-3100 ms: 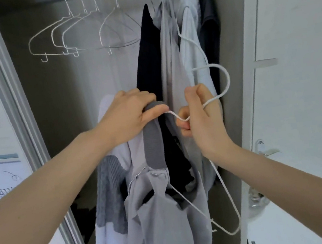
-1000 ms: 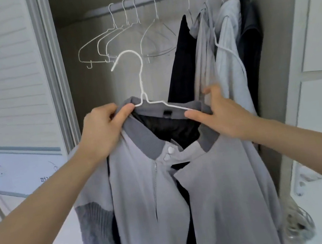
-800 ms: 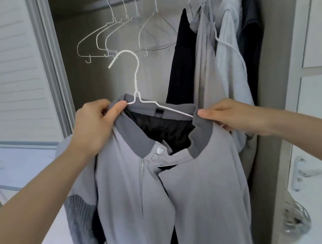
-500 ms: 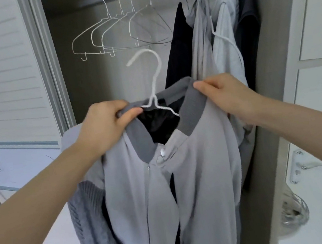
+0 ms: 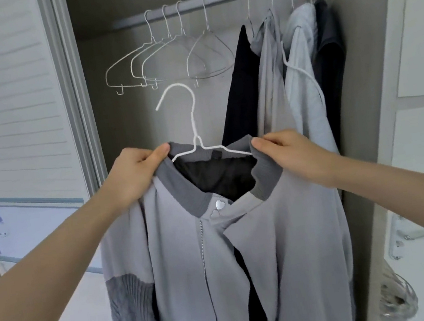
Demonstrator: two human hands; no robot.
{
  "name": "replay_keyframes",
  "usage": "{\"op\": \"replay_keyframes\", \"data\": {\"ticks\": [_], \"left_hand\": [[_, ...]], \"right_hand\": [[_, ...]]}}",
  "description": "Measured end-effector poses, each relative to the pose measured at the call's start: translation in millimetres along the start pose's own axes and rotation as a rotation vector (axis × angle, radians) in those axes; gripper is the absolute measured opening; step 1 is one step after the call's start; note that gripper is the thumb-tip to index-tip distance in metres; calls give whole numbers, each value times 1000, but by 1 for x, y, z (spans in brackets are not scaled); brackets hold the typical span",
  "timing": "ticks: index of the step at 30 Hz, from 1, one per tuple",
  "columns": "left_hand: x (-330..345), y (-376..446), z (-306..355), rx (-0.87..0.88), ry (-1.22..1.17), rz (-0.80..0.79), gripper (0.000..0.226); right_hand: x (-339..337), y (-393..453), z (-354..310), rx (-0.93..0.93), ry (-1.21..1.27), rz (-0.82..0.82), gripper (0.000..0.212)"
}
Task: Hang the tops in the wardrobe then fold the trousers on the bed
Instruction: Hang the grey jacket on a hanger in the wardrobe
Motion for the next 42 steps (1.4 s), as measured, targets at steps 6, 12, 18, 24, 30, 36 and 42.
{"op": "replay_keyframes", "data": {"ticks": [6, 12, 18, 24, 30, 36, 42], "left_hand": [[3, -7, -8, -154, 107, -275, 72], [-1, -14, -27, -70, -88, -438, 61], [-5, -5, -48, -215, -308, -288, 60], [-12, 18, -49, -184, -175, -289, 54], [-25, 43, -59, -21, -40, -218, 55], [-20, 56, -54, -175, -306, -224, 46], [-8, 65, -39, 123, -14, -273, 14]], "right_hand": [[-20, 4, 2, 75, 124, -25, 58], [-63, 10, 31, 258, 236, 152, 32], [-71, 18, 17, -12, -142, 223, 53], [-72, 26, -23, -213, -313, 105, 54], [-55, 37, -50, -201, -267, -12, 55], [-64, 50, -31, 400, -80, 231, 45], [-41, 45, -37, 754, 343, 164, 64]]}}
Point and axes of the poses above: each hand's wrist, its own y-axis towards the middle knuckle, its own x-axis out of the palm, z = x × y, the point moved 5 cm from there along y, towards the middle knuckle, and after that the axes turned 8 degrees about z, right-handed, at the moved point
